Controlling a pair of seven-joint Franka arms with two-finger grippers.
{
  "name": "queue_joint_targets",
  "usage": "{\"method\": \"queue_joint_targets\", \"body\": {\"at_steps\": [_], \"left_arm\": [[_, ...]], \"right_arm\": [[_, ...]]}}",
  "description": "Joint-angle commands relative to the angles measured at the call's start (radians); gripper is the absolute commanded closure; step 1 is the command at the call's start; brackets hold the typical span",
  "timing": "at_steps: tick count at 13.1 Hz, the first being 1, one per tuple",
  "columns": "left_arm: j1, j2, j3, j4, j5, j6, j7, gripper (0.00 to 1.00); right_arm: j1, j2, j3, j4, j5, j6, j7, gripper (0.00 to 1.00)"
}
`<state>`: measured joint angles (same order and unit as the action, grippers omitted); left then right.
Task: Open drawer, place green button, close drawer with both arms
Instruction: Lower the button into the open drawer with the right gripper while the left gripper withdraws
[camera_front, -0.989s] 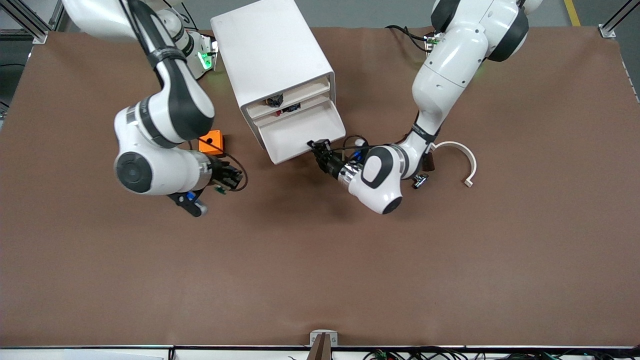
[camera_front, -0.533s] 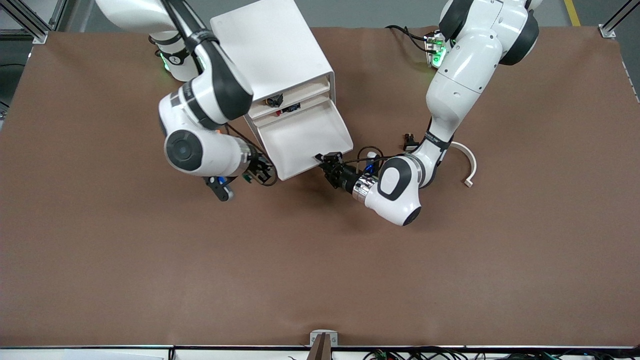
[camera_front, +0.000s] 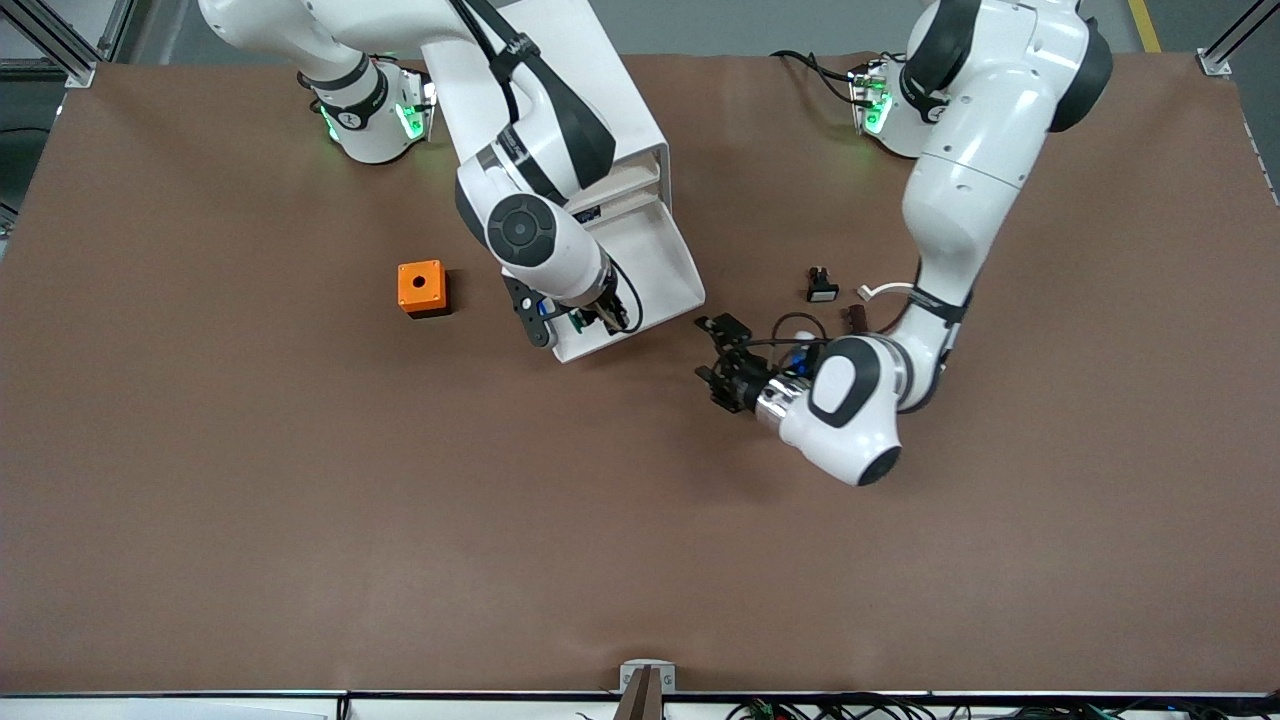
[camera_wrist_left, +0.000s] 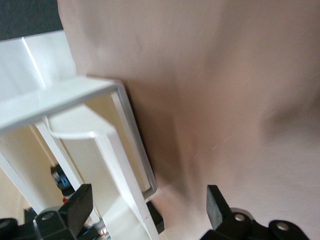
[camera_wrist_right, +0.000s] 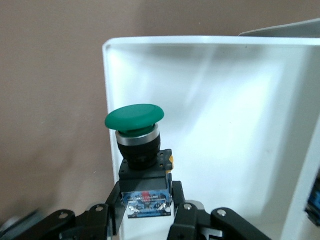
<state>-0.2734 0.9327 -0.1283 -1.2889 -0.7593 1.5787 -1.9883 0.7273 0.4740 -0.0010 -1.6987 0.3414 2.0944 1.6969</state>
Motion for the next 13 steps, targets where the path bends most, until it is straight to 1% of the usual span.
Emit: {"method": "queue_joint_targets", "body": {"at_steps": [1, 3, 5, 6, 7, 8, 9, 11, 13], "left_arm": [[0.066, -0.034, -0.007, 0.022, 0.087, -0.060, 0.083, 0.00], [0.112, -0.046, -0.005, 0.022, 0.141, -0.063, 0.190, 0.00], [0.120, -0.051, -0.005, 0.023, 0.246, -0.063, 0.304, 0.00], [0.126, -0.057, -0.004, 0.026, 0.288, -0.063, 0.345, 0.00], [0.140, -0.060, -0.005, 0.028, 0.328, -0.063, 0.399, 0.00], [0.143, -0.074, -0.005, 0.026, 0.369, -0.063, 0.463, 0.00], [0.138, -0.078, -0.002, 0.026, 0.402, -0.063, 0.509, 0.00], [0.126, -0.077, -0.004, 0.026, 0.468, -0.059, 0.578, 0.00], [0.125, -0.078, -0.010, 0.028, 0.477, -0.055, 0.673, 0.00]], "right_arm": [[0.024, -0.003, -0.014, -0.041, 0.005, 0.048, 0.029, 0.95], [0.041, 0.029, -0.014, -0.041, 0.002, 0.104, 0.062, 0.90], [0.038, 0.041, -0.016, -0.035, -0.004, 0.119, 0.064, 0.77], [0.037, 0.043, -0.016, -0.033, -0.012, 0.119, 0.063, 0.66], [0.043, 0.043, -0.016, -0.032, -0.040, 0.121, 0.063, 0.24], [0.047, 0.043, -0.016, -0.032, -0.080, 0.119, 0.064, 0.00], [0.043, 0.041, -0.014, -0.024, -0.087, 0.115, 0.063, 0.00], [-0.017, 0.032, -0.016, 0.036, -0.085, 0.073, 0.047, 0.00], [-0.101, 0.023, -0.016, 0.115, -0.085, -0.049, -0.038, 0.00]]}}
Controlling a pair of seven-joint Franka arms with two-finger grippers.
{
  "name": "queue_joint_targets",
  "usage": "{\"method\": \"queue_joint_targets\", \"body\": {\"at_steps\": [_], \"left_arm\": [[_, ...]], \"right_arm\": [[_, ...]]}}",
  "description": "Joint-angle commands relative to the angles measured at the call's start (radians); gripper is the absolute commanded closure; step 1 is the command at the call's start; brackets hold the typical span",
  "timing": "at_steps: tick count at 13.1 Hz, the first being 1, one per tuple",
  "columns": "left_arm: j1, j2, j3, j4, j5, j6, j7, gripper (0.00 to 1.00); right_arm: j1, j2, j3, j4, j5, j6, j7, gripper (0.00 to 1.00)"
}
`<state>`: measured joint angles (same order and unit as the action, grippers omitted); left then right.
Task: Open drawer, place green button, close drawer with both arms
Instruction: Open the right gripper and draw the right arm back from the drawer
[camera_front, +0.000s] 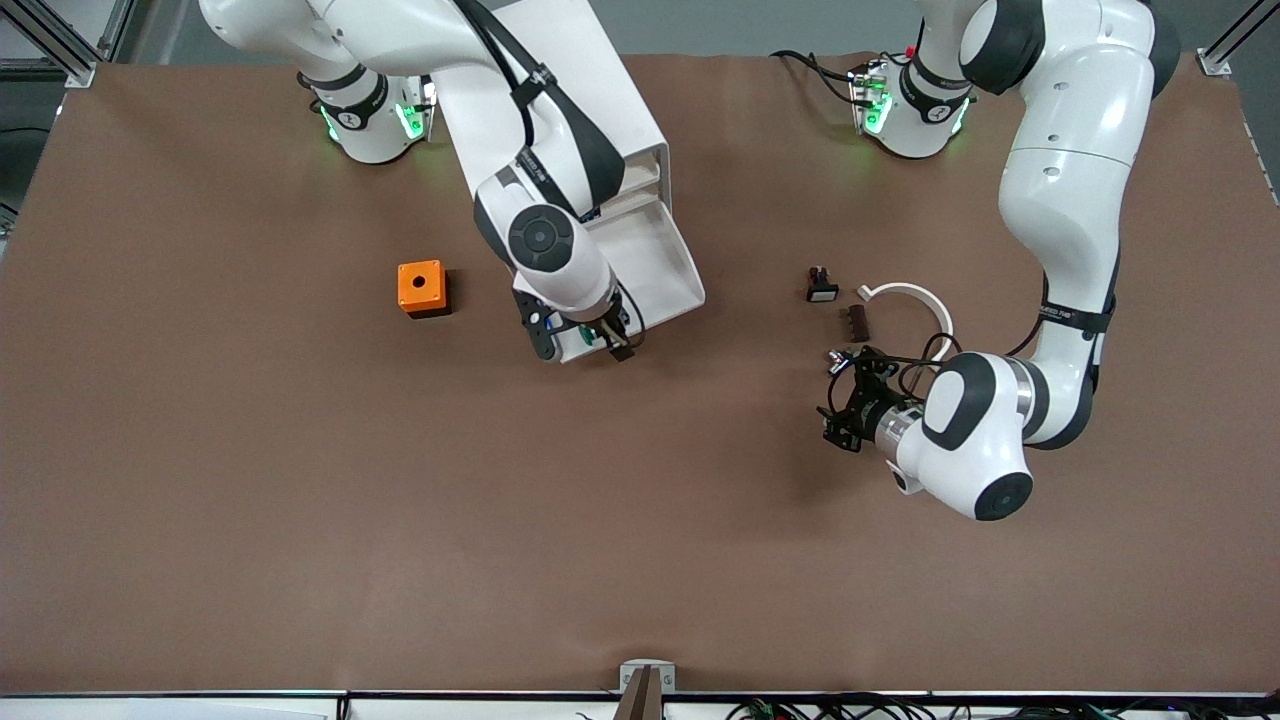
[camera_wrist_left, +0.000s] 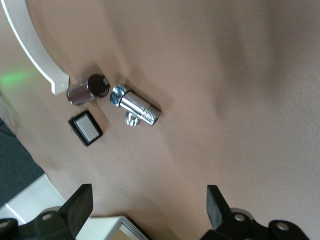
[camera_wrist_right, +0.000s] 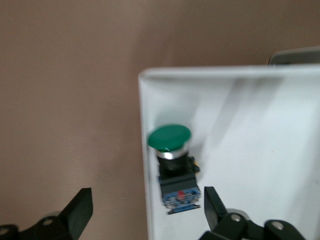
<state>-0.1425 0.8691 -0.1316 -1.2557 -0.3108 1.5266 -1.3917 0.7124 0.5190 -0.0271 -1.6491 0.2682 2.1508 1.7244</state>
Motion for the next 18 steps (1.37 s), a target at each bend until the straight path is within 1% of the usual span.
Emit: {"method": "queue_joint_targets", "body": {"at_steps": [1, 2, 4, 5, 6, 8, 10, 11, 13, 14, 16, 18], "left_arm": [[-0.011, -0.015, -0.009, -0.005, 0.029, 0.000, 0.123, 0.00], [-0.032, -0.015, -0.005, -0.005, 0.030, 0.003, 0.140, 0.00], [-0.081, -0.015, -0.006, -0.005, 0.073, 0.012, 0.146, 0.00], [-0.106, -0.015, -0.012, -0.005, 0.099, 0.038, 0.149, 0.00], [-0.149, -0.015, -0.011, -0.007, 0.110, 0.064, 0.149, 0.00], [-0.212, -0.013, -0.005, -0.007, 0.114, 0.110, 0.152, 0.00], [-0.258, -0.012, -0.011, -0.007, 0.113, 0.196, 0.152, 0.00], [-0.293, -0.010, -0.006, -0.010, 0.117, 0.242, 0.155, 0.00], [-0.334, -0.009, -0.013, -0.013, 0.168, 0.334, 0.184, 0.00], [-0.357, -0.007, -0.013, -0.013, 0.170, 0.349, 0.189, 0.00], [-0.410, -0.012, -0.009, -0.013, 0.173, 0.377, 0.204, 0.00], [-0.430, -0.016, -0.019, -0.027, 0.176, 0.409, 0.256, 0.00]], "right_arm": [[-0.118, -0.042, 0.010, 0.072, -0.010, -0.121, -0.139, 0.00], [-0.148, -0.066, 0.009, 0.071, -0.010, -0.127, -0.213, 0.00], [-0.250, -0.111, 0.009, 0.071, -0.013, -0.219, -0.386, 0.00], [-0.301, -0.141, 0.009, 0.071, -0.014, -0.276, -0.574, 0.00], [-0.341, -0.164, 0.007, 0.069, -0.012, -0.307, -0.698, 0.00], [-0.453, -0.203, 0.009, 0.072, -0.015, -0.376, -0.872, 0.00], [-0.539, -0.253, 0.006, 0.072, -0.021, -0.414, -1.163, 0.00], [-0.579, -0.270, 0.001, 0.072, -0.029, -0.433, -1.242, 0.00], [-0.613, -0.342, 0.001, 0.071, -0.126, -0.474, -1.366, 0.00], [-0.625, -0.374, -0.001, 0.071, -0.148, -0.494, -1.438, 0.00], [-0.678, -0.447, 0.001, 0.071, -0.150, -0.560, -1.576, 0.00], [-0.683, -0.513, -0.001, 0.057, -0.153, -0.603, -1.585, 0.00]]}}
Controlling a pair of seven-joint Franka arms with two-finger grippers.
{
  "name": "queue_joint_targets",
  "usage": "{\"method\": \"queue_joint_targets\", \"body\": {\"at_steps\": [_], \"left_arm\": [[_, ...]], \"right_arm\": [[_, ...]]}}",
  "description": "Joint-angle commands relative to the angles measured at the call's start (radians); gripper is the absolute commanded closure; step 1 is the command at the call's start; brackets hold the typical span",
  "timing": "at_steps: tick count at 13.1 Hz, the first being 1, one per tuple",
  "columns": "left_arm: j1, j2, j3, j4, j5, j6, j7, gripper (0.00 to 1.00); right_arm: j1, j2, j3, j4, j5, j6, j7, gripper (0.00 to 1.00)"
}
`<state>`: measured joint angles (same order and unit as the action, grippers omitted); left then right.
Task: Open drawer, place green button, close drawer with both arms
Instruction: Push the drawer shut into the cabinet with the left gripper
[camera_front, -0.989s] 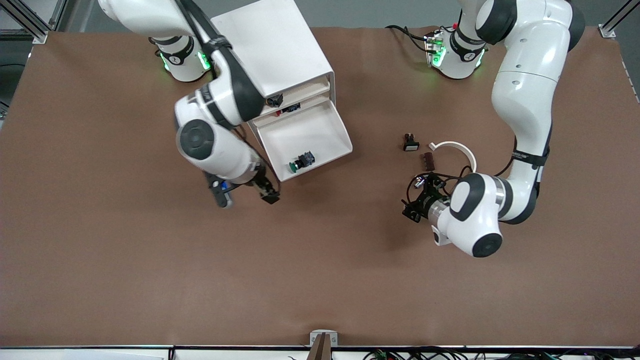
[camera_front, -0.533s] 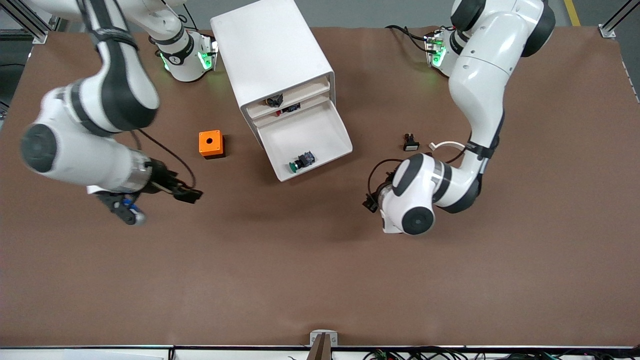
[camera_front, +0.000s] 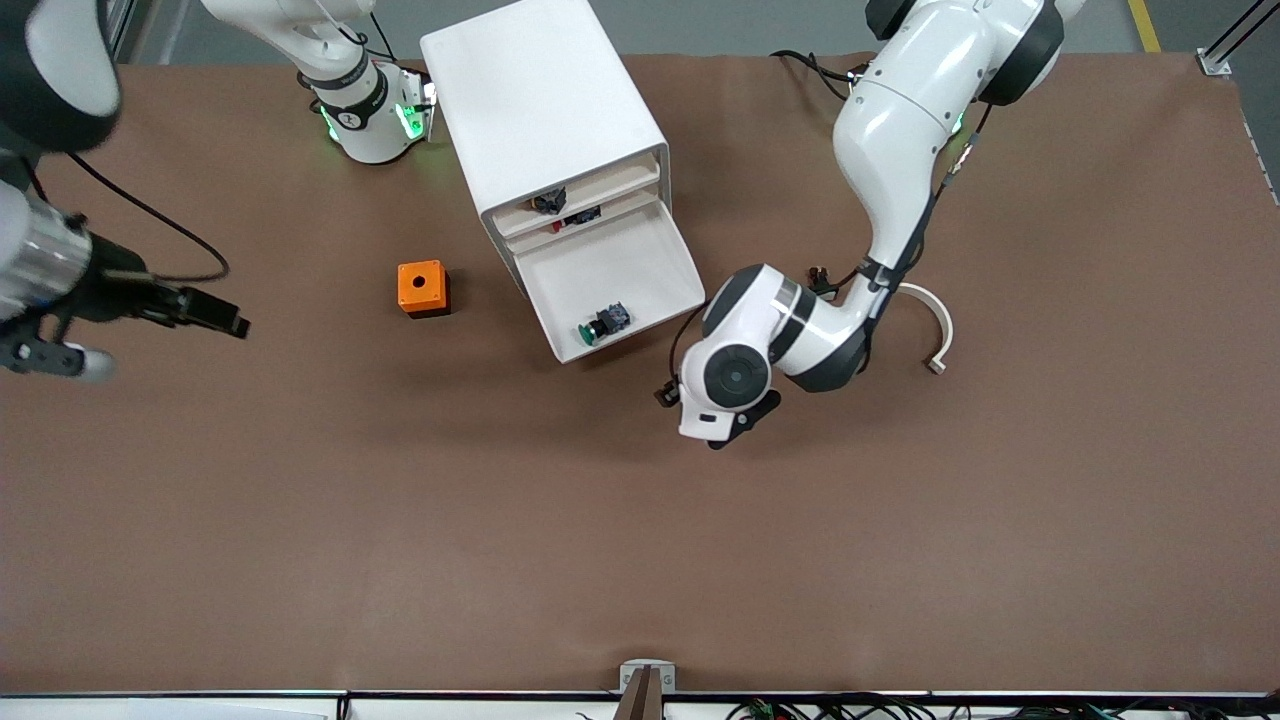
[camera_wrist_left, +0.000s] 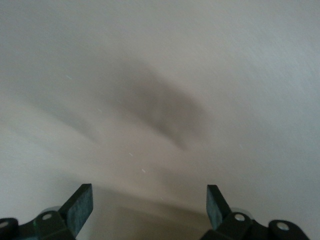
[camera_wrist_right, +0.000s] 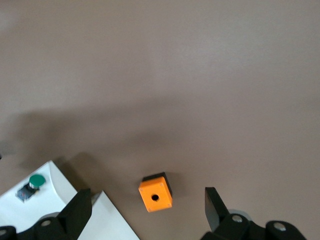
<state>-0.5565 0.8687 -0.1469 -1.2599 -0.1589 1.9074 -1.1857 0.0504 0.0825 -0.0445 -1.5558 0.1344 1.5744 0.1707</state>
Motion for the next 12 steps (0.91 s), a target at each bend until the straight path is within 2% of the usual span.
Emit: {"method": "queue_joint_targets", "body": {"at_steps": [1, 5, 9, 12], "left_arm": [[-0.034, -0.016, -0.017, -0.027, 0.024, 0.032, 0.064, 0.00], [-0.117, -0.031, -0.023, -0.038, 0.022, 0.032, 0.052, 0.00], [-0.186, -0.066, -0.059, -0.093, 0.021, 0.032, -0.012, 0.00], [-0.226, -0.066, -0.105, -0.104, 0.021, 0.032, -0.084, 0.00]], "right_arm": [[-0.035, -0.093, 0.018, -0.047, -0.018, -0.031, -0.031, 0.00], [-0.027, -0.107, 0.026, -0.049, -0.019, -0.053, -0.031, 0.00], [-0.020, -0.099, 0.028, -0.009, -0.136, 0.004, -0.045, 0.00], [-0.056, -0.052, 0.034, 0.057, -0.134, 0.003, -0.051, 0.00]]}}
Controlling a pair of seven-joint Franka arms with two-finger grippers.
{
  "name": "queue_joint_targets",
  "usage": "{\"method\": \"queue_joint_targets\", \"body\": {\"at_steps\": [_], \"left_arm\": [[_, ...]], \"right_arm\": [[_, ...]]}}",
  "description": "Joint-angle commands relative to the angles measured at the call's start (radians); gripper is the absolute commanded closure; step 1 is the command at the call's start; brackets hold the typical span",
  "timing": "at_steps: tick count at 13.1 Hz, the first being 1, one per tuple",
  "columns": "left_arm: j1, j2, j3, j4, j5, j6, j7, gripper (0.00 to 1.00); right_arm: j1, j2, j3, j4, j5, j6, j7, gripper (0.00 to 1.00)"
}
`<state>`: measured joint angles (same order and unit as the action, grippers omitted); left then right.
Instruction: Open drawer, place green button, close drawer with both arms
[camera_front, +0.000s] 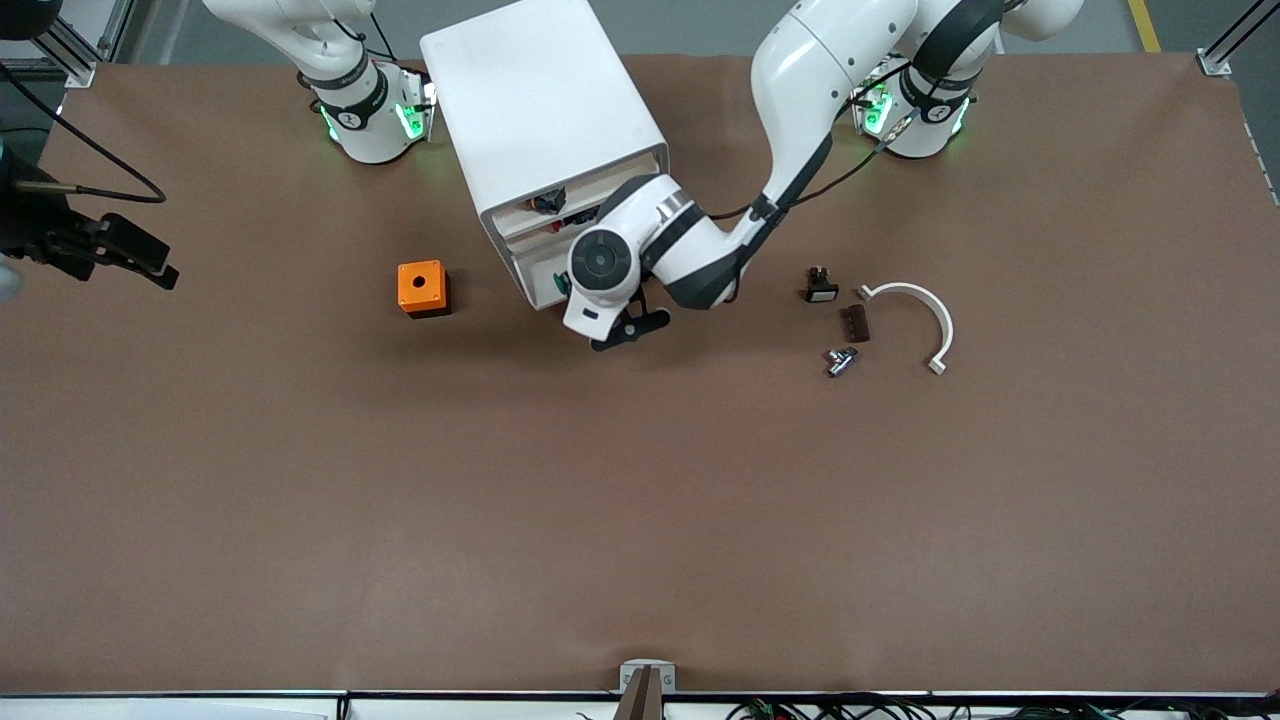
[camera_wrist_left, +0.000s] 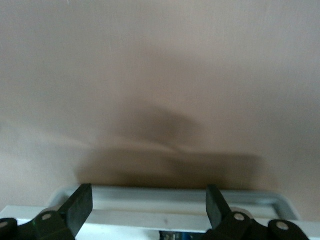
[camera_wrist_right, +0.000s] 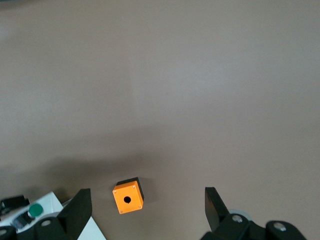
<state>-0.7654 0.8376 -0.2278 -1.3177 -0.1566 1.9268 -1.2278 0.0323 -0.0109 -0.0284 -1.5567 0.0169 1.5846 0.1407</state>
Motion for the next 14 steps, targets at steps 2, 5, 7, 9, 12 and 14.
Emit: {"method": "queue_joint_targets", "body": {"at_steps": [2, 5, 7, 9, 12, 14], "left_arm": [[-0.047, -0.032, -0.024, -0.049, 0.019, 0.014, -0.071, 0.00], [-0.045, -0.034, -0.022, -0.048, 0.019, 0.014, -0.082, 0.00], [-0.014, -0.060, 0.001, -0.040, 0.022, 0.008, -0.098, 0.00], [0.049, -0.103, 0.030, -0.037, 0.055, 0.006, -0.088, 0.00], [0.202, -0.172, 0.031, -0.038, 0.165, 0.001, -0.058, 0.00], [0.308, -0.225, 0.031, -0.040, 0.180, -0.034, 0.009, 0.00]], "right_arm": [[-0.089, 0.081, 0.067, 0.119, -0.014, -0.008, -0.074, 0.00], [-0.089, 0.081, 0.088, 0.121, -0.020, -0.015, -0.062, 0.00], [-0.089, 0.078, 0.081, 0.121, -0.023, -0.017, -0.049, 0.00], [-0.089, 0.075, 0.085, 0.121, -0.026, -0.017, -0.049, 0.00], [-0.094, 0.074, 0.085, 0.124, -0.026, -0.020, -0.053, 0.00], [-0.097, 0.078, 0.085, 0.129, -0.025, -0.025, -0.056, 0.00]]}}
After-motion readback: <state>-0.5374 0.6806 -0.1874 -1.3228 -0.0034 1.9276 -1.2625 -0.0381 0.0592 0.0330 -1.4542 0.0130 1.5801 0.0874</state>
